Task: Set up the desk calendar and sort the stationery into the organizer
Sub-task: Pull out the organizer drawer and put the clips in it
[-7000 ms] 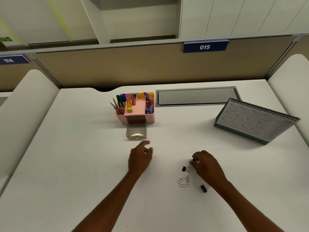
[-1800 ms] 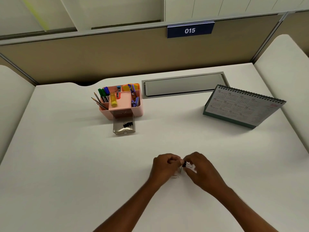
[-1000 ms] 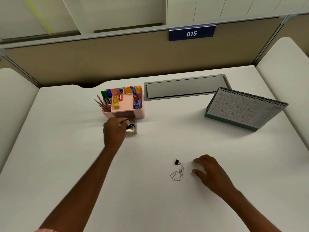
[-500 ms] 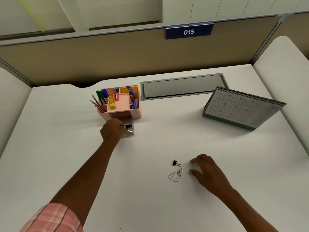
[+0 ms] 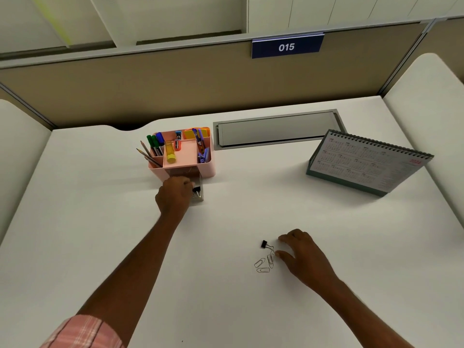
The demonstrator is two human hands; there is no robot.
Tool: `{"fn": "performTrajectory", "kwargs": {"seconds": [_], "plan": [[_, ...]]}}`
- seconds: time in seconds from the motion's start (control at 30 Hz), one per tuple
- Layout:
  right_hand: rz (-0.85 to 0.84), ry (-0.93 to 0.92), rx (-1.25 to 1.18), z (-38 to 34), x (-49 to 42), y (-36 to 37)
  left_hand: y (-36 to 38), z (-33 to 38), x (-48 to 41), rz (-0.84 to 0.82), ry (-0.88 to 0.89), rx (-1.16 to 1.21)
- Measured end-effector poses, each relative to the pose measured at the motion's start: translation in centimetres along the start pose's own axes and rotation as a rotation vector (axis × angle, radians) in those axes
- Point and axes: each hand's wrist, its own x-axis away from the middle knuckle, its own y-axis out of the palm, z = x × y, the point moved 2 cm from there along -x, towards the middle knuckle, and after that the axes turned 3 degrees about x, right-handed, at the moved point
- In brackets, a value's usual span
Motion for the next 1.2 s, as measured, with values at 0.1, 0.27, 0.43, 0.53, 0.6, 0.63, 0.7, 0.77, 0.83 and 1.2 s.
{"fn": "performTrajectory", "kwargs": {"seconds": [0.1,0.27,0.43,0.53,0.6,0.63,0.7,0.77,0.83,1.2], "plan": [[0.0,-0.011,-0.034,-1.5,-0.4,0.3,-0.5,1.4,2.7,0.089,0.068,0.088],[-0.001,-0.013,-0.01,-4.1,-1.1,1.3,1.3,3.1,9.1,0.086,0.124,0.245],[0.006,-0.012,0.13,-5.3,-1.5,1.9,3.9,3.7,14.2,-0.192,0.078,0.339],[0.037,-0.04,0.195,-5.0,-1.7,2.5,4.9,3.8,15.7,-0.323,0.016,0.348],[0.054,-0.048,0.216,-4.8,-1.9,2.7,5.2,4.0,16.4,-0.379,0.007,0.338],[0.067,-0.052,0.224,-4.7,-1.9,2.7,5.3,4.1,16.6,-0.408,0.001,0.34],[0.088,-0.062,0.237,-4.6,-2.0,2.8,5.7,4.3,17.0,-0.467,-0.015,0.371],[0.106,-0.077,0.217,-4.6,-2.0,2.7,6.0,4.3,17.4,-0.53,-0.034,0.431],[0.127,-0.105,0.15,-4.9,-1.9,2.3,6.1,4.3,17.8,-0.598,-0.085,0.526],[0.233,-0.275,0.015,-6.8,-2.1,0.9,2.9,4.1,16.8,-0.646,-0.189,0.858]]}}
